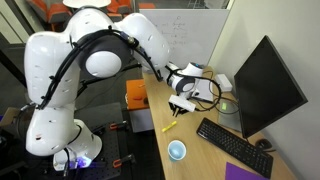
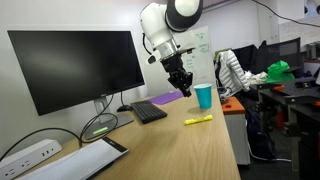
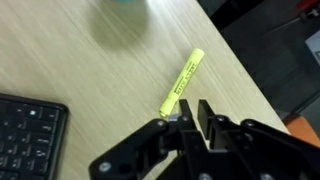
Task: Take the marker out of the cup and put it on the table
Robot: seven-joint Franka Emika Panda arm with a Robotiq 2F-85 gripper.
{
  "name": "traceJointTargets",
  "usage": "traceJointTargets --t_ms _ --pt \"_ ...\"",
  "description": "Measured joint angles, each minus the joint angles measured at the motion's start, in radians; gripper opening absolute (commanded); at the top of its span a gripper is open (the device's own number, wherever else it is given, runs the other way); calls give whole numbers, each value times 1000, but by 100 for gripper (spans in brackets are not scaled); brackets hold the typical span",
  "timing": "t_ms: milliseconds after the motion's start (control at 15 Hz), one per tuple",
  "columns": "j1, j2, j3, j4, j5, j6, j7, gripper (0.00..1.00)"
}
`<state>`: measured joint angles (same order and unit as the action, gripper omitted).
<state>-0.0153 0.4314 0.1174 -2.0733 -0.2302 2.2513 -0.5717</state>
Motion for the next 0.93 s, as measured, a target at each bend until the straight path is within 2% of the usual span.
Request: traceJointTargets --t_ms 67,200,533,600,933 --pt "0 2 0 2 0 0 5 45" --pt "0 3 -4 6 0 0 18 57" --pt "-2 -8 -23 11 2 -42 87 96" --pt "-4 -16 -24 11 12 -60 91 99" --pt "-7 -105 -31 -6 55 -104 156 100"
